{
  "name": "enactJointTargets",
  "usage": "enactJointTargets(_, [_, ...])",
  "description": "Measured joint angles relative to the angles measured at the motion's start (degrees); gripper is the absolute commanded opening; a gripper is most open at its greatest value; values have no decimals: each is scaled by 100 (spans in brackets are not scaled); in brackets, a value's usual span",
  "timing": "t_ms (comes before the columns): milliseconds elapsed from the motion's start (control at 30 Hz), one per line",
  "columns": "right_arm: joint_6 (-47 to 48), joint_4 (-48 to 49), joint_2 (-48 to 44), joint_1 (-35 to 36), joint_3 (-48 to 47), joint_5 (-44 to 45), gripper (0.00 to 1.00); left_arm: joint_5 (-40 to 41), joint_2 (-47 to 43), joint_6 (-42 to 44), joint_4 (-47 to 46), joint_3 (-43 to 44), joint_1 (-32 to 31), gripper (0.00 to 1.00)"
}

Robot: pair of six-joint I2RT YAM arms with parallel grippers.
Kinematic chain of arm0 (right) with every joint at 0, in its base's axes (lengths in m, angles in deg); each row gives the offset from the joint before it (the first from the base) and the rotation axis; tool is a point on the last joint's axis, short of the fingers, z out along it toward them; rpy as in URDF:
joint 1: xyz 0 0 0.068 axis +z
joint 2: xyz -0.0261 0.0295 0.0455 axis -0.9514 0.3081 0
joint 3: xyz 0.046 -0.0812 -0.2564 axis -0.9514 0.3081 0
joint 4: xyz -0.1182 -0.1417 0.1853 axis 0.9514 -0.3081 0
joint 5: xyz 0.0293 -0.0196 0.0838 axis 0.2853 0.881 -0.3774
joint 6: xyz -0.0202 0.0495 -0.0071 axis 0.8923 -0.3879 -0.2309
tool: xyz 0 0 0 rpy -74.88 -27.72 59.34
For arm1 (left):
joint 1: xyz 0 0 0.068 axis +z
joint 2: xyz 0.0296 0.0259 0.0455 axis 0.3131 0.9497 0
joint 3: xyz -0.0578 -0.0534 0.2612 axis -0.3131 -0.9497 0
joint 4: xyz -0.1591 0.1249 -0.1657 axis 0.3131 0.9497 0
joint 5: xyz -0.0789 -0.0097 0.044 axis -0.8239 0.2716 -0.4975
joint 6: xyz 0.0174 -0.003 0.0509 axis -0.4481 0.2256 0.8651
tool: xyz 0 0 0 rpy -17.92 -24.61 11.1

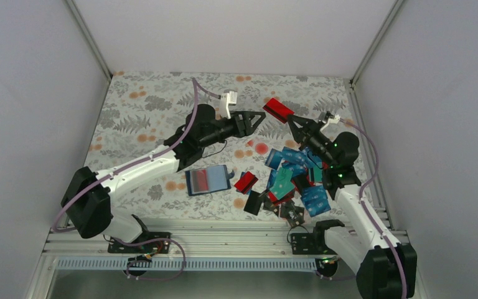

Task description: Put the credit cards into the card holder

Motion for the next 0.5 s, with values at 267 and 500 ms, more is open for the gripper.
enactJointTargets(267, [-446,638,-4,610,0,509,4,-354,144,-116,-1102,-15,0,57])
enactJointTargets(500, [-586,994,-2,927,2,935,4,-496,315,-278,-1416,-15,0,46])
